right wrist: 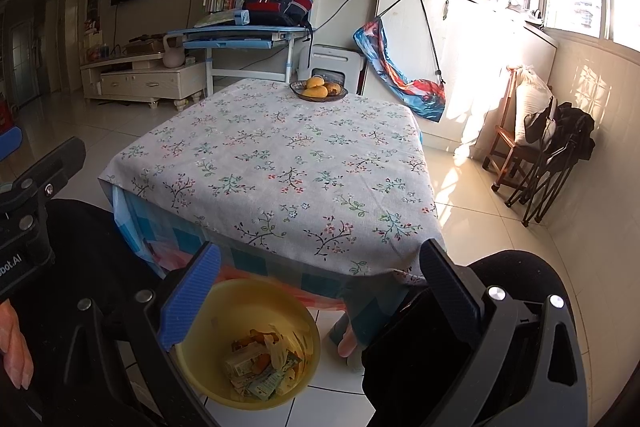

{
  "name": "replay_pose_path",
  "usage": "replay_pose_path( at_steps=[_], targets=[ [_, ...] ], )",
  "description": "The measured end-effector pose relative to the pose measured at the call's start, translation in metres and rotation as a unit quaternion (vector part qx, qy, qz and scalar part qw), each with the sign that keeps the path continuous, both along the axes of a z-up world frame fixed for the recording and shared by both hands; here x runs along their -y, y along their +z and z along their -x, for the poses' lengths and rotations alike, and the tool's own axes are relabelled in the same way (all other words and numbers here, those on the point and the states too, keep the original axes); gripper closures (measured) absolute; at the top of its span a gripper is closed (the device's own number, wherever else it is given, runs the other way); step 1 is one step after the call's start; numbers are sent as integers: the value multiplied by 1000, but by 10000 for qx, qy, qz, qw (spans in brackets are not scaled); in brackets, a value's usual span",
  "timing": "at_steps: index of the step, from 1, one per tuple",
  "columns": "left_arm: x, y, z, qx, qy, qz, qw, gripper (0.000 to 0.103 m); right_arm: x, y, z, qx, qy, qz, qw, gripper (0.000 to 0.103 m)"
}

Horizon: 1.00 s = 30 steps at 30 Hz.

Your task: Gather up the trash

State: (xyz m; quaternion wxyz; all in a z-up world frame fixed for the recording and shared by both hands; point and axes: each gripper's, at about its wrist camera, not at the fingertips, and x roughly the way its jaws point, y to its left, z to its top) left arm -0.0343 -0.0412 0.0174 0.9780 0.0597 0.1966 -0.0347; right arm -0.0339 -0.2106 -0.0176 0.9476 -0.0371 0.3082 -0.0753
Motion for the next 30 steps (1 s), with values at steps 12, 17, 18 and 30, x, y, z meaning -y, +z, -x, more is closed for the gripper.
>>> replay_pose_path(
  at_steps=[12, 17, 18, 30],
  targets=[
    [-1, -2, -1, -27, 0, 9, 10000, 7, 0, 0, 0, -4, 1, -1, 10000, 8],
    [-1, -3, -1, -23, 1, 3, 10000, 7, 0, 1, 0, -5, 1, 1, 10000, 8],
    [-1, -2, -1, -24, -2, 7, 10000, 7, 0, 1, 0, -6, 0, 2, 10000, 8],
    [-1, -2, -1, -27, -1, -11, 10000, 7, 1, 1, -1, -2, 2, -6, 10000, 8]
  ],
)
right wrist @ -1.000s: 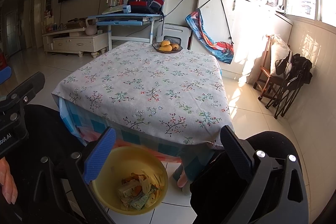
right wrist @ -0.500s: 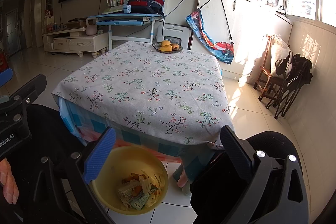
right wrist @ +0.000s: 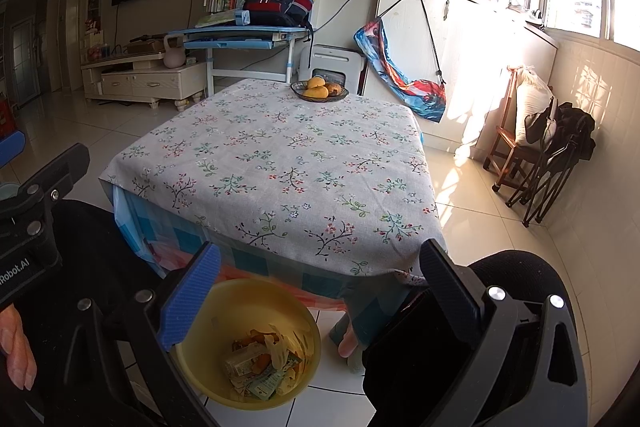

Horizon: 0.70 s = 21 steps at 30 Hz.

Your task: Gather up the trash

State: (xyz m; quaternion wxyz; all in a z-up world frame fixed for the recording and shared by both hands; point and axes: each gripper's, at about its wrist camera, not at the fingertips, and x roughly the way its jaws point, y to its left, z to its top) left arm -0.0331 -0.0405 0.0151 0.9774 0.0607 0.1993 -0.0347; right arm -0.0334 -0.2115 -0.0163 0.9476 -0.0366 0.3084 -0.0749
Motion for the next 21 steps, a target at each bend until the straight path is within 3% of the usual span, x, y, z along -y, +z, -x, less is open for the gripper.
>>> replay_pose_path(
  at_steps=[21],
  targets=[
    [-2, -5, 1, 17, -10, 0, 10000, 7, 1, 4, -2, -35, 73, 49, 10000, 8]
  ],
)
